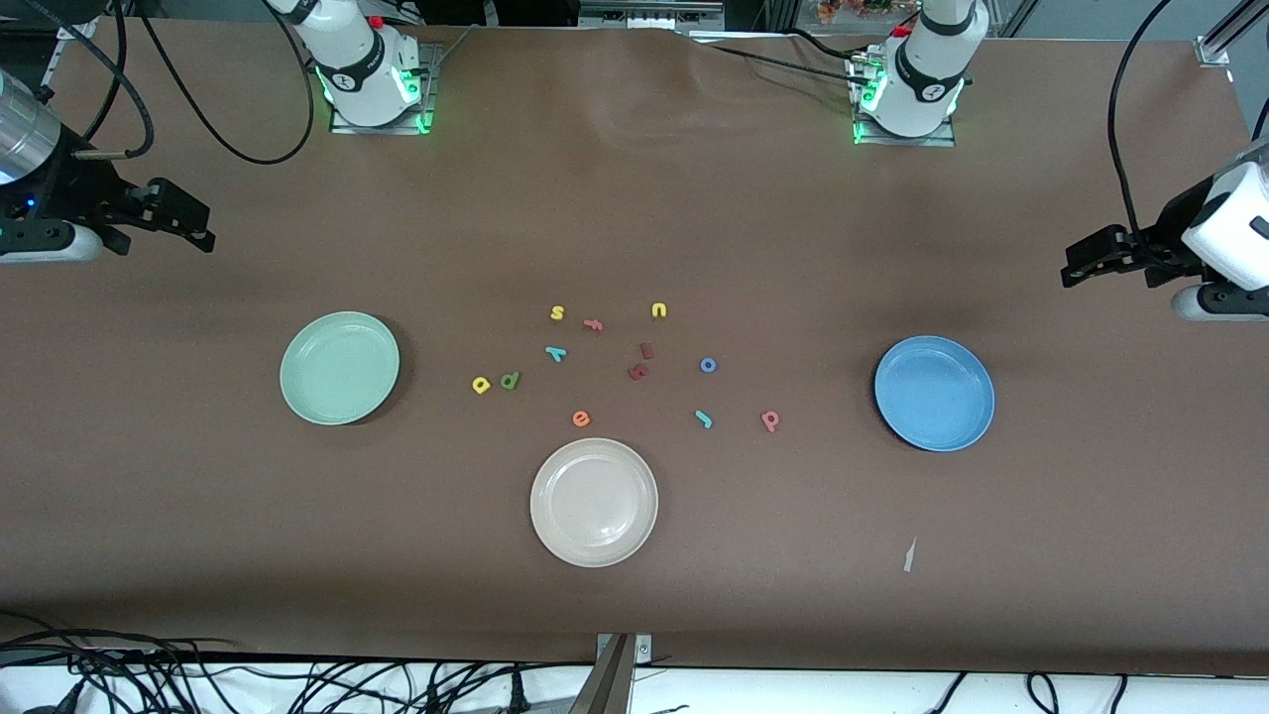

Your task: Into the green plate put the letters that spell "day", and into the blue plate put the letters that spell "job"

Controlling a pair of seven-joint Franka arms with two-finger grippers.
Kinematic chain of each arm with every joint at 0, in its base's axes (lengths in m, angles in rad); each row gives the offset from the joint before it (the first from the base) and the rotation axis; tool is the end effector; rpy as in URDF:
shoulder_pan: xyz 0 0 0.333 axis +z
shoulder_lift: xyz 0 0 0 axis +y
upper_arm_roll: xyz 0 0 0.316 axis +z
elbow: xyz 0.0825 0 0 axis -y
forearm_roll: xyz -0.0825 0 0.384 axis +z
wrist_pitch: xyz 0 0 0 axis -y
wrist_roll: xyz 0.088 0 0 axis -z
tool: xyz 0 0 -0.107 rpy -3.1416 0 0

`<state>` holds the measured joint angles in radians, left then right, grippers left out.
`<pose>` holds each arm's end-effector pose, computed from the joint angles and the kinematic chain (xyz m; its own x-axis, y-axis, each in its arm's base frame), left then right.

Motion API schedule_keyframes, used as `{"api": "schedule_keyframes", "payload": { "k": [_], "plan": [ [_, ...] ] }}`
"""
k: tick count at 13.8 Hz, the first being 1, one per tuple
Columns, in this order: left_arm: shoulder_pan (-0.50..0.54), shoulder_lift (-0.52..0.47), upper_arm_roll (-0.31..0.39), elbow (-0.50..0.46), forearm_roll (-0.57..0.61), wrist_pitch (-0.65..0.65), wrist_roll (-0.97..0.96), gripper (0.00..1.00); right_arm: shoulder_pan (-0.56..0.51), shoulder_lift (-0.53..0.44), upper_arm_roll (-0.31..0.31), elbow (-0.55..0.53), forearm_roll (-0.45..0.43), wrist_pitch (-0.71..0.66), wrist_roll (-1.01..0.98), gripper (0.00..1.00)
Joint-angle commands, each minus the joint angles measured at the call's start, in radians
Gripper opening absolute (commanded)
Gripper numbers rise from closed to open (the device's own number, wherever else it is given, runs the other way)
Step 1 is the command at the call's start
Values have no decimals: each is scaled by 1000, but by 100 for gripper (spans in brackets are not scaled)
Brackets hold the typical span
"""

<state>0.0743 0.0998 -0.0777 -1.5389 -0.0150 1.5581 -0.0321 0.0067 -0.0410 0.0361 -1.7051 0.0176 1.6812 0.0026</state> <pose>0.5813 -0.0014 0.5819 0.9963 0.0283 -0.0809 0.0300 -0.9993 0.0201 0.5487 0.0256 0.5930 0.9991 0.0382 0.0170 0.0385 -0.9991 -0.0161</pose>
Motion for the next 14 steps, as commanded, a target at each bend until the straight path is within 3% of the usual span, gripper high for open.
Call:
{"api": "schedule_keyframes", "payload": {
  "k": [1, 14],
  "plan": [
    [-1, -2, 4, 2, -20, 3, 14, 100, -4, -25, -1, -30, 10, 21, -9, 100],
    [-1, -2, 4, 3, -20, 8, 20, 100, -4, -22, -2, -19, 4, 14, -10, 100]
  ]
}}
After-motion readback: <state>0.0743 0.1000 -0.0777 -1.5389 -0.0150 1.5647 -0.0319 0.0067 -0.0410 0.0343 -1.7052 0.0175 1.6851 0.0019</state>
